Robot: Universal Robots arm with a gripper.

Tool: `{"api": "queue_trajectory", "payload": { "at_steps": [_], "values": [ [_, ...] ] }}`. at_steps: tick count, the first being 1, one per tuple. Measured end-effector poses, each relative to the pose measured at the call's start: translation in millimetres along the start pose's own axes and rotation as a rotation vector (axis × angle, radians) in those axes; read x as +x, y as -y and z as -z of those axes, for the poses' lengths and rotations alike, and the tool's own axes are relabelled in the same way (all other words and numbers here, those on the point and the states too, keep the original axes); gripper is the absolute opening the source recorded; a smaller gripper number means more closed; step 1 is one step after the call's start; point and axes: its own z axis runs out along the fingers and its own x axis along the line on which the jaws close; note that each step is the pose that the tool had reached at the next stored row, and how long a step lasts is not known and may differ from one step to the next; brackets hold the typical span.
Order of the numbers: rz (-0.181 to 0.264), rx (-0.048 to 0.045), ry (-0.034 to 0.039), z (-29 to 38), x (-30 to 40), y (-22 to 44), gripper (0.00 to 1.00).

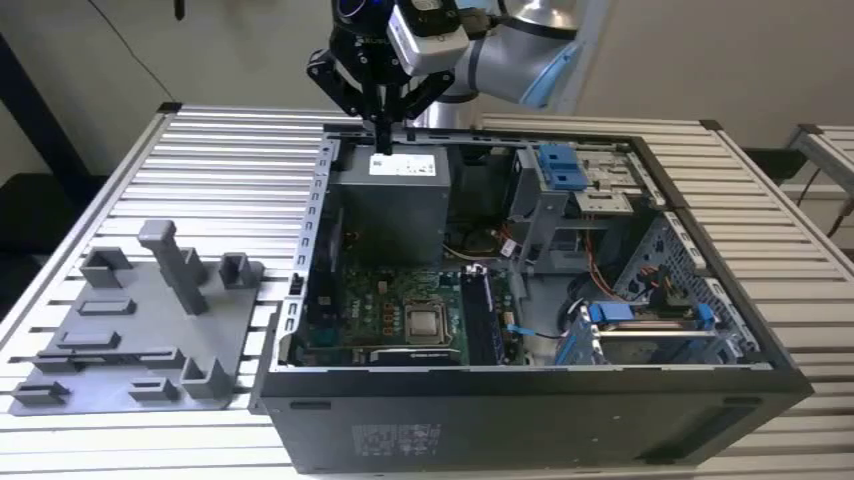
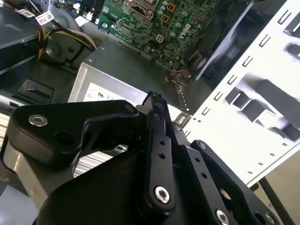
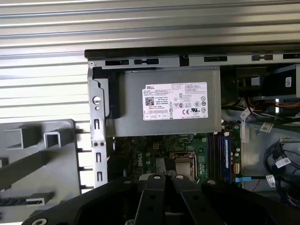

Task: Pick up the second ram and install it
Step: 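Reach for the second ram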

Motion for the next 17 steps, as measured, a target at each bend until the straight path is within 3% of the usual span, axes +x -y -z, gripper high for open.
{"api": "queue_trajectory", "payload": {
  "at_steps": [6, 17],
  "values": [
    [0.000, 0.0002, -0.0003, 0.1, 2.9, 0.2, 0.11],
    [0.004, -0.0001, -0.0003, 0.5, 24.6, 1.7, 0.11]
  ]
}}
